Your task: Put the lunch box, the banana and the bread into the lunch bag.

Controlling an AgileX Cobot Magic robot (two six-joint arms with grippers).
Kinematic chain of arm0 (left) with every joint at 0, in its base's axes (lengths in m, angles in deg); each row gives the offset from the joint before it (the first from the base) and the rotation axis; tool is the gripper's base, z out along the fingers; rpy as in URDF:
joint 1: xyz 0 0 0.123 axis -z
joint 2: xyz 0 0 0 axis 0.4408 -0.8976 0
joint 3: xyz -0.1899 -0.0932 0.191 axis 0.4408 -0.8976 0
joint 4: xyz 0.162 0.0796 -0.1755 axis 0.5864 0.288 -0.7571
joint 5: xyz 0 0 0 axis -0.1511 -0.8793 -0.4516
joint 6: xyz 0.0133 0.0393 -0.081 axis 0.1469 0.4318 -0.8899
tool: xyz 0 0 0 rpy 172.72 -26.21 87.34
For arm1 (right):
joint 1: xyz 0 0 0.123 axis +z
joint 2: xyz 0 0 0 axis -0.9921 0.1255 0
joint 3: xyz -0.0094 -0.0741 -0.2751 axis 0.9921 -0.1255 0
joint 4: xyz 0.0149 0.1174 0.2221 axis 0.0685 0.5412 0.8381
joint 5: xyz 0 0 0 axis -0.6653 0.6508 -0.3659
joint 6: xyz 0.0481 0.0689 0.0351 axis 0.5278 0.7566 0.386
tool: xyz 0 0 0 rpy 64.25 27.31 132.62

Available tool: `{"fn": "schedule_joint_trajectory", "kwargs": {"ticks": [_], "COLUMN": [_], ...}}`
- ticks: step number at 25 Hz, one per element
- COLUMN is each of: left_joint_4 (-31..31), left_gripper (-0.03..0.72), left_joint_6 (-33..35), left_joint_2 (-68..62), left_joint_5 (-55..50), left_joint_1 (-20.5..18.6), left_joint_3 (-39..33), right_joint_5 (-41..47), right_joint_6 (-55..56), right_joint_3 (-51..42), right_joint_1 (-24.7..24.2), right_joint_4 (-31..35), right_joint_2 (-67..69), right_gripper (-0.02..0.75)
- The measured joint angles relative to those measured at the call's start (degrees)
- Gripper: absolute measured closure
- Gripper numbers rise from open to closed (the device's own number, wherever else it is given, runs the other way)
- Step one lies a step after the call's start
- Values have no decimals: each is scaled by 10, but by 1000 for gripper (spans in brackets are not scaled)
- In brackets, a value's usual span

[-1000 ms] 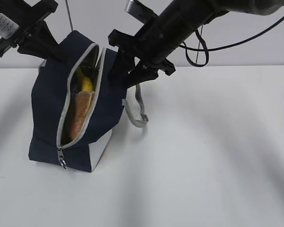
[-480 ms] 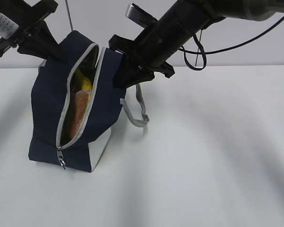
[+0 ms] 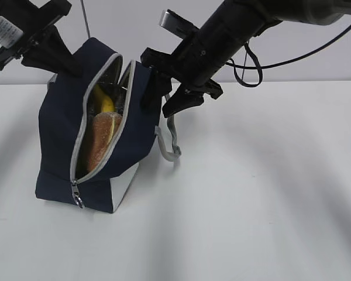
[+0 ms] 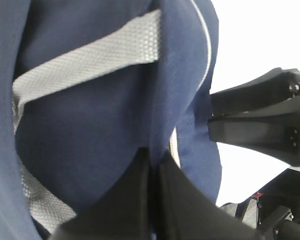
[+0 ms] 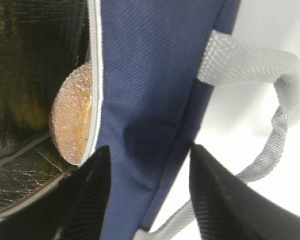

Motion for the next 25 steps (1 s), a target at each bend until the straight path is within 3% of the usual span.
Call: {"fn": "schedule_joint_trajectory", "kwargs": {"ticks": [7, 13, 17, 22, 25], "left_joint_4": [0, 0, 0, 0, 0], "left_gripper": [691, 691, 691, 691, 691], "left_joint_6": [0, 0, 0, 0, 0], "left_joint_2": [0, 0, 0, 0, 0], "left_joint_5": [0, 0, 0, 0, 0], "left_joint_1": [0, 0, 0, 0, 0], "left_joint_3": [0, 0, 0, 0, 0], "right_joint_5": [-2, -20, -30, -36, -42], "right_joint_6": [10, 3, -4, -27, -36], "right_joint_3": [0, 0, 0, 0, 0], "right_joint_1": [-1, -2, -2, -2, -2], "right_joint_4": [-17, 22, 38, 43, 51], "right_joint_2": [0, 1, 1, 1, 1], "right_gripper": [323, 344, 442, 691, 739]}}
